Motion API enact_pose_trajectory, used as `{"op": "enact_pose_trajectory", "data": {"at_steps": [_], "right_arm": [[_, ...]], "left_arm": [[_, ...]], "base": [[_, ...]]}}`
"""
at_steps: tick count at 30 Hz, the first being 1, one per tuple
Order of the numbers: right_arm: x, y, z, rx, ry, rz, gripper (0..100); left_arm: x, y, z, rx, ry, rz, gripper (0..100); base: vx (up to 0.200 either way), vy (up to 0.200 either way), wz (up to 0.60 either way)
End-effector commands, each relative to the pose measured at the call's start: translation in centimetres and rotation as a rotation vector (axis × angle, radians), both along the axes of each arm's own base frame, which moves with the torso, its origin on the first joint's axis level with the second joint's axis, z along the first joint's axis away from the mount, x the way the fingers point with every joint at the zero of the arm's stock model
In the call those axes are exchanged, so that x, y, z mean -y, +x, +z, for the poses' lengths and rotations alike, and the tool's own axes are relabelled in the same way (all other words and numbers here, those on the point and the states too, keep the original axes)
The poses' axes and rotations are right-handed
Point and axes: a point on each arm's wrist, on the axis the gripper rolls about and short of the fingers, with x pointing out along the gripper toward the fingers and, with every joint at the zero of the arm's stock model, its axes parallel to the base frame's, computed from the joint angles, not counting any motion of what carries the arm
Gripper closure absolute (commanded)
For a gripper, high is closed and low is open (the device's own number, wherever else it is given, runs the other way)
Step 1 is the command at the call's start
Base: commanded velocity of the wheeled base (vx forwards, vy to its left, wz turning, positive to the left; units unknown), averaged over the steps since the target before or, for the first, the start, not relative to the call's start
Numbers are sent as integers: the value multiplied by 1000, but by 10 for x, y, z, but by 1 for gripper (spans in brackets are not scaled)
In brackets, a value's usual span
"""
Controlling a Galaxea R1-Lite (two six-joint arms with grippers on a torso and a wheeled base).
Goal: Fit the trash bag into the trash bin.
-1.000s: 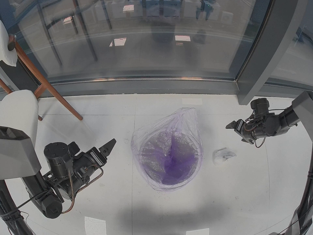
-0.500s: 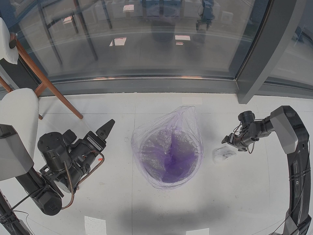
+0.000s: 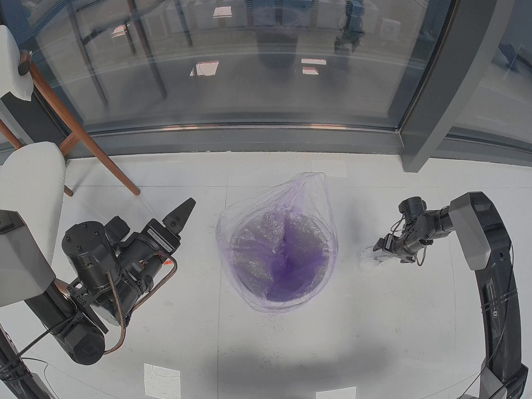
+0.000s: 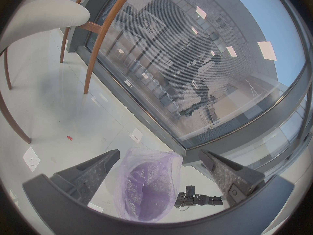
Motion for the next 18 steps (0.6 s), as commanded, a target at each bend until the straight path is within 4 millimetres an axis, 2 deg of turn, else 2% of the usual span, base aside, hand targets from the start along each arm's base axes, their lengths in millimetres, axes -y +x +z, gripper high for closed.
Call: {"op": "enact_pose_trajectory", "data": {"at_steps": [1,2,5,12,13,15,18], "right_arm": [[-3,-4,-68,-98,-23,-8,0],[-5,-6,-73,-113,-25,-11,100],[-11,-15,-79,-201,-18,-16,100],[-25,-24,-71,-294,12,-43,100],[-25,-22,-63,-279,19,-55,100],[-22,-12,-21,-195,34,-65,100],[-14,-6,65,-51,103,-61,100]], "left_arm": [[-2,-2,1,8,-4,13,0],[-2,-2,1,8,-4,16,0],[-3,-2,2,11,-5,51,0],[-4,-4,-1,-1,1,53,0],[-4,-4,-1,-1,1,54,0],[-4,-5,0,2,2,60,0],[-5,-5,2,13,20,77,0]], "base": [[0,0,0],[0,0,0],[0,0,0],[0,0,0],[0,0,0],[0,0,0],[0,0,0]]}}
